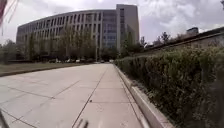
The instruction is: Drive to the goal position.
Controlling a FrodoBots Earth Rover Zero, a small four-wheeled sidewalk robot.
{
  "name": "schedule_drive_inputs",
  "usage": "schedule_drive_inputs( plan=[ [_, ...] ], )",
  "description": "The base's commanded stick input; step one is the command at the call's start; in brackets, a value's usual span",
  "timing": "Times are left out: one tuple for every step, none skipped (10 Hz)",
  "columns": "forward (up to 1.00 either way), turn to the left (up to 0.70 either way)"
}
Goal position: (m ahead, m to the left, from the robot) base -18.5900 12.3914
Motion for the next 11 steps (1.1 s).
schedule_drive_inputs(
  plan=[
    [0.7,0.35],
    [0.7,0.35],
    [0.7,0.35],
    [0.7,0.35],
    [0.7,0.35],
    [0.7,0.35],
    [0.7,0.35],
    [0.7,0.35],
    [0.7,0.35],
    [0.7,0.35],
    [0.7,0.35]
  ],
)
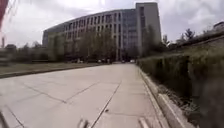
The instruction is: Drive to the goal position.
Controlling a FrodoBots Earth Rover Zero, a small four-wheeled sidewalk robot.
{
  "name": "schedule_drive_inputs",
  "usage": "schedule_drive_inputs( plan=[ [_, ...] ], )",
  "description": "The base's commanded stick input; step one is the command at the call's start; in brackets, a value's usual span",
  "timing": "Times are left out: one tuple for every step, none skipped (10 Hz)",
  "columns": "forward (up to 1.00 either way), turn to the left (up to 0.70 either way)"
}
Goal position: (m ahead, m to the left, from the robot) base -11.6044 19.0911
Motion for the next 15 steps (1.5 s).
schedule_drive_inputs(
  plan=[
    [0.7,0.35],
    [0.7,0.35],
    [0.7,0.35],
    [0.7,0.35],
    [0.7,0.35],
    [0.7,0.35],
    [0.7,0.35],
    [0.7,0.35],
    [0.7,0.35],
    [0.7,0.35],
    [0.7,0.35],
    [0.7,0.35],
    [0.7,0.35],
    [0.7,0.35],
    [0.7,0.35]
  ],
)
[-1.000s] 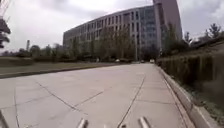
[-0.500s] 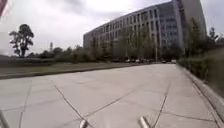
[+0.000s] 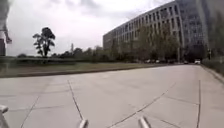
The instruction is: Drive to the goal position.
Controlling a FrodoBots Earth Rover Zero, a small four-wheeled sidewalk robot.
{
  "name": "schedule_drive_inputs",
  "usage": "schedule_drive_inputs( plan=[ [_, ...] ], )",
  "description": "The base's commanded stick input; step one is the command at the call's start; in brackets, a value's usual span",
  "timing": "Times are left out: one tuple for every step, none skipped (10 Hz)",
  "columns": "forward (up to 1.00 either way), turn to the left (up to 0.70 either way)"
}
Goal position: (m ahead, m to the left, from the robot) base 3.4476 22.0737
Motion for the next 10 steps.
schedule_drive_inputs(
  plan=[
    [0.7,0.35],
    [0.7,0.35],
    [0.7,0.35],
    [0.7,0.35],
    [0.7,0.35],
    [0.7,0.35],
    [0.7,0.35],
    [0.7,0.35],
    [0.7,0.35],
    [0.7,0.35]
  ],
)
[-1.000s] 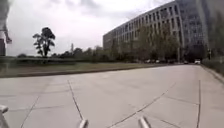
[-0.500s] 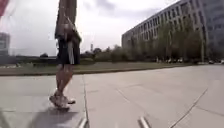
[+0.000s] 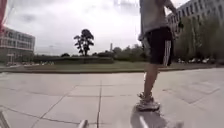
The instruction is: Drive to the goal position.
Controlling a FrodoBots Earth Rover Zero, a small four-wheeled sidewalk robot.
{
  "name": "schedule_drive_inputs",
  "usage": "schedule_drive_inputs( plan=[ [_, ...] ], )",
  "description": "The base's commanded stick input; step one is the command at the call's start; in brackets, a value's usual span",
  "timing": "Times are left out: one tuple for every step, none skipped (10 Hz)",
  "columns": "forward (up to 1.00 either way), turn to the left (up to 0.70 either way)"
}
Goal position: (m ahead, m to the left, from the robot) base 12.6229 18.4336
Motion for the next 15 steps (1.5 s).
schedule_drive_inputs(
  plan=[
    [0.7,0.35],
    [0.7,0.35],
    [0.7,0.35],
    [0.7,0.35],
    [0.7,0.35],
    [0.7,0.35],
    [0.7,0.35],
    [0.7,0.35],
    [0.7,0.35],
    [0.7,0.35],
    [0.7,0.35],
    [0.7,0.35],
    [0.7,0.35],
    [0.7,0.35],
    [0.7,0.35]
  ],
)
